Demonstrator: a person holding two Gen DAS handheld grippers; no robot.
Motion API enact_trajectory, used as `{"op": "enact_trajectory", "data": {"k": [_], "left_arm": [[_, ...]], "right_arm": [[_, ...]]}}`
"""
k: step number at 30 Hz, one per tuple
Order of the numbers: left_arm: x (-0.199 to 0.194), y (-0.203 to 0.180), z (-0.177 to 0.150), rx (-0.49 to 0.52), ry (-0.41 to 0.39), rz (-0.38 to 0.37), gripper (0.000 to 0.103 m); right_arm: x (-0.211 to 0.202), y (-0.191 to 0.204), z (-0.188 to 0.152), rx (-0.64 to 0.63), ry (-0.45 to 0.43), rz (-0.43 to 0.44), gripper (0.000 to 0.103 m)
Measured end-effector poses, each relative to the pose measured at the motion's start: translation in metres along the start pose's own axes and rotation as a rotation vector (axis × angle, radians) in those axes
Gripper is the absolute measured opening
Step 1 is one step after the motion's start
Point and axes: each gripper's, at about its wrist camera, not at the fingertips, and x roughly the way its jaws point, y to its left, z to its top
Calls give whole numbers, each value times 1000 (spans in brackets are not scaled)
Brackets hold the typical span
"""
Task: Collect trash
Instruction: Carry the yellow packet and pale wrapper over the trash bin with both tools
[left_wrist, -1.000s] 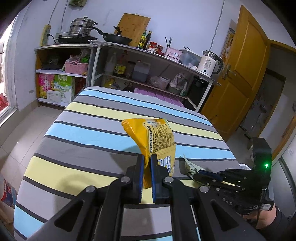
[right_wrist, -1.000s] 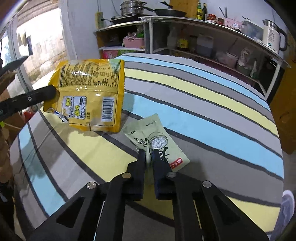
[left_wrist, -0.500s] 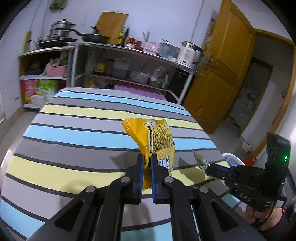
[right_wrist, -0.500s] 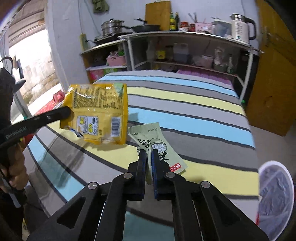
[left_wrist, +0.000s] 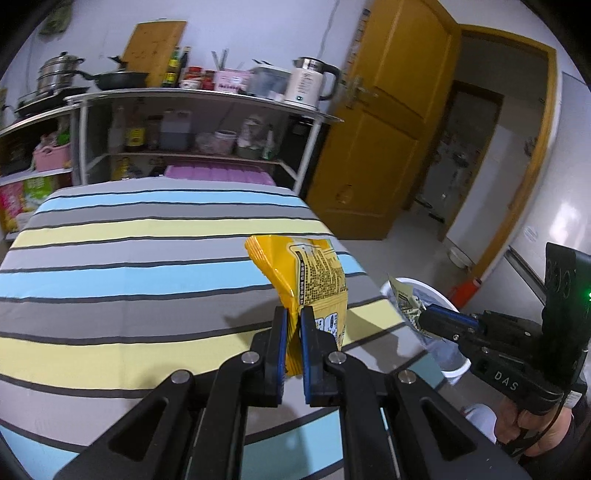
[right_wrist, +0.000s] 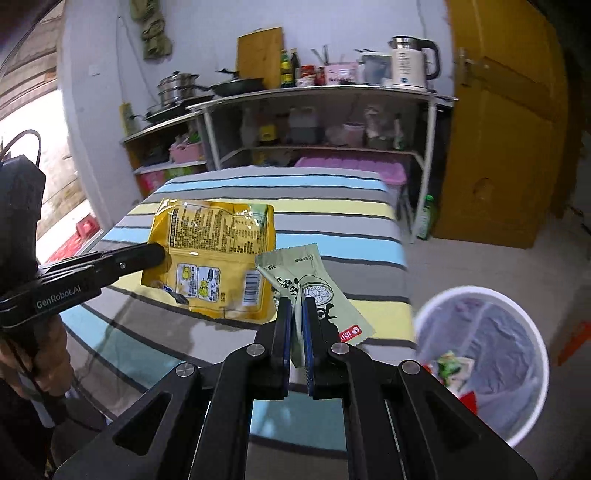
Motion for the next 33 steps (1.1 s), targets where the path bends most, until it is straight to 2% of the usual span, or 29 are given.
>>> {"op": "enact_trajectory", "data": {"k": [14, 33], "left_arm": [[33, -75, 13, 105, 41, -92, 7], [84, -143, 14, 180, 111, -182, 7]], "right_arm": [[-40, -64, -22, 102, -46, -92, 6], [-48, -134, -47, 224, -34, -176, 6]]}}
